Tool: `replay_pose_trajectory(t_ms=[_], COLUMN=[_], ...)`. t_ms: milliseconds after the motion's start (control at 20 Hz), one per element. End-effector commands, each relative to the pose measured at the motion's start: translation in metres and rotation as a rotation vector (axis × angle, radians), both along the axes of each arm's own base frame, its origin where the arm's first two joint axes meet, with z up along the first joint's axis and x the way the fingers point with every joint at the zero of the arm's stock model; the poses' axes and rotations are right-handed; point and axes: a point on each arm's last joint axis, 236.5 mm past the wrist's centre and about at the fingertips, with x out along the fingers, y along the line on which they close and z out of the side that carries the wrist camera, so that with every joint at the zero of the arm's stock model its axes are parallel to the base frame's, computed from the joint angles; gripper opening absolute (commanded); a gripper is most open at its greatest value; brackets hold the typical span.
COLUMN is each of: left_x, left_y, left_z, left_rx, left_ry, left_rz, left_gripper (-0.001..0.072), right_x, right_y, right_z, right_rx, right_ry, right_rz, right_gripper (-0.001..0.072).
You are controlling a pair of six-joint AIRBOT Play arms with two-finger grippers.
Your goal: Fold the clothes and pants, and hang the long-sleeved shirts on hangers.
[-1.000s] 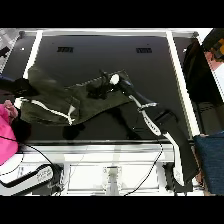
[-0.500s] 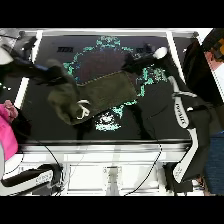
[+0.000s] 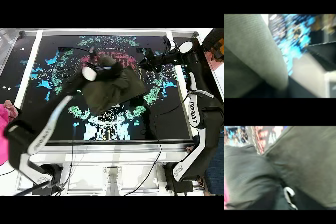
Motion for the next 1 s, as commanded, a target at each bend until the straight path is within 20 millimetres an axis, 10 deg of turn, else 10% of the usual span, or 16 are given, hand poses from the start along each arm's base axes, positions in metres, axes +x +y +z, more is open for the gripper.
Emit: replay_pose_trajectory(t_ms=[0,250,450,550,950], left_x=[0.026,0.040,0.059,0.060,-0.005], left_y=[-0.055,-0.064,-0.022,0.008,0.092], left_z=[0.007,0.011,0.061,0.086,0.211], left_rx=[-0.163,-0.194,-0.049,0.038,0.195], left_ry=[-0.178,-0.255,-0.435,-0.439,-0.513], left_rz=[0.170,0.219,0.177,0.133,0.000], left_gripper=[0.0455,0.0514,0.0477,0.0483,0.0506], right_x=[0.012,0.014,0.019,0.017,0.007], right_y=[-0.007,-0.022,-0.067,-0.085,-0.076], right_z=[0.006,0.007,0.001,-0.010,-0.102], right_rx=[0.008,0.009,0.002,0.059,0.138], right_ry=[-0.040,-0.041,-0.040,-0.001,0.068], right_rz=[-0.038,-0.060,-0.106,-0.128,0.039], right_gripper=[0.0371,0.0371,0.0427,0.0575,0.0696])
